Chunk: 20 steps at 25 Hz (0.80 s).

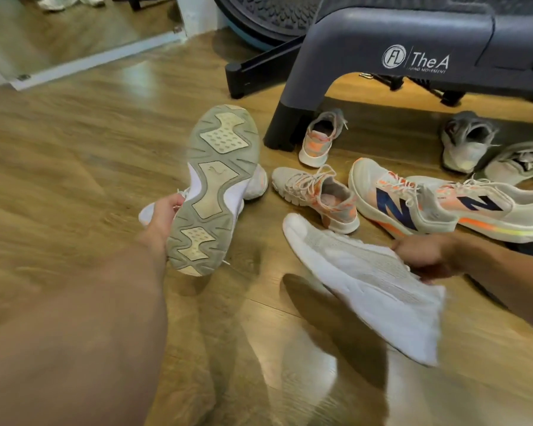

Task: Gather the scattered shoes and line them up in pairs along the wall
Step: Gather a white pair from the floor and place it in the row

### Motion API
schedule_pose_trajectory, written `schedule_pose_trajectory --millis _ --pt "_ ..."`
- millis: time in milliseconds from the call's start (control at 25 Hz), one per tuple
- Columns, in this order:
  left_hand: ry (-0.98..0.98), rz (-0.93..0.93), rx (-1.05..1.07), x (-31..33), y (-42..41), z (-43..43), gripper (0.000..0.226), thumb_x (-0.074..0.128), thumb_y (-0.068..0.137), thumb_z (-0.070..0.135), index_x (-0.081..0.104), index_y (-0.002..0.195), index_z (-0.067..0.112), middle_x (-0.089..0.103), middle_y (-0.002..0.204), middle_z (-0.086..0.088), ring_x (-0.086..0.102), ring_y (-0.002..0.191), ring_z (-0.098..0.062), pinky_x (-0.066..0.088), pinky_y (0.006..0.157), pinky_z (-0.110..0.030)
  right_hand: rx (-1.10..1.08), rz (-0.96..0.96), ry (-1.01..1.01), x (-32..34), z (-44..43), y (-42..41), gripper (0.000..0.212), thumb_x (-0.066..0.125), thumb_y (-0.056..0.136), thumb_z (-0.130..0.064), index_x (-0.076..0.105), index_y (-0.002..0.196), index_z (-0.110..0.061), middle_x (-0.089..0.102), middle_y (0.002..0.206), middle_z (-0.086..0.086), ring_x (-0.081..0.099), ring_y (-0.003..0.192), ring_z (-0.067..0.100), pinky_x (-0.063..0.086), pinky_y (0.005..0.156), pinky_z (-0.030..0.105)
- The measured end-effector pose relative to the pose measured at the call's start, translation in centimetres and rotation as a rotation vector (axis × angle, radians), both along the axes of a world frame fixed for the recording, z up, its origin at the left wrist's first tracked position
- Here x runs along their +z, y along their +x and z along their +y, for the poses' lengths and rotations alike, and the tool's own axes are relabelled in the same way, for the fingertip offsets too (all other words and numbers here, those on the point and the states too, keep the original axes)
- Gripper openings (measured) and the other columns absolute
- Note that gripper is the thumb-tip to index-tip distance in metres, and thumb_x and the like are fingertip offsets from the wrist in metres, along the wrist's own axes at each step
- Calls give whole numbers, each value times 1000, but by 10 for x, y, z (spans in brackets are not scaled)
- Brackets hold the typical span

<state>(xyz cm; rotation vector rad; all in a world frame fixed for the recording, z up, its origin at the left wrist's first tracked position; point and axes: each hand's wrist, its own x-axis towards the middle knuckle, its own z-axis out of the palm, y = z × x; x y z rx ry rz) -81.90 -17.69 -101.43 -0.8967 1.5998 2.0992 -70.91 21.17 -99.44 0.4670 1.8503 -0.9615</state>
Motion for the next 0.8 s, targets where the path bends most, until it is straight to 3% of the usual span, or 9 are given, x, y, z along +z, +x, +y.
schedule_pose_trajectory --millis 80,200,280,360,440,520,640,720,800 --pt "-19 36 72 -2 0 -2 32 43 72 13 39 41 20 41 46 2 39 50 -18 35 53 -26 -165 115 -90 9 -6 -5 23 46 96 -3 67 87 -6 72 69 8 67 57 14 52 50 22" --pt "24 29 31 1 7 -4 30 45 66 17 41 36 18 44 45 0 42 49 -20 37 53 -24 -252 259 -187 23 -15 -9 58 36 92 16 65 47 -4 57 43 9 56 37 16 39 31 14" --pt "57 12 -65 7 12 1 30 43 68 20 55 41 13 55 50 -5 54 46 -21 47 53 -23 -335 345 -138 27 -18 -13 48 33 94 15 57 57 -5 50 55 12 49 49 22 36 29 12" --pt "69 37 -119 11 9 6 27 42 76 20 66 70 9 66 65 -10 63 55 -24 53 59 -31 -467 371 -108 26 -18 -18 34 30 100 3 50 75 -9 52 66 6 50 58 17 44 37 17" --pt "25 78 -182 14 0 14 21 48 82 16 63 93 7 68 82 -10 65 70 -26 51 70 -33 -496 357 -168 26 -28 -24 26 35 99 -1 54 81 -8 63 60 3 61 53 16 48 42 19" --pt "-149 94 -313 17 -7 27 20 57 82 15 64 98 5 65 93 -14 61 82 -26 46 79 -36 -370 446 -103 20 -42 -31 23 46 88 7 61 82 -9 66 65 4 62 57 18 49 47 20" --pt "-738 287 -580 5 -4 60 6 62 79 14 58 77 9 56 78 -10 54 76 -21 43 68 -32 -131 601 78 6 -68 -35 19 46 88 -1 63 87 -11 67 73 9 66 61 23 54 48 30" --pt "-1011 396 -758 -5 9 82 7 56 86 16 56 88 8 53 91 -6 52 90 -21 43 76 -34 16 640 189 -4 -81 -36 20 43 87 -2 62 94 -3 68 78 20 69 61 29 59 51 40" --pt "-1129 489 -902 -15 22 96 15 50 91 16 51 103 7 57 107 -13 54 101 -30 40 80 -39 98 672 306 -12 -92 -35 19 46 86 -3 59 98 2 67 77 22 68 59 29 59 53 42"
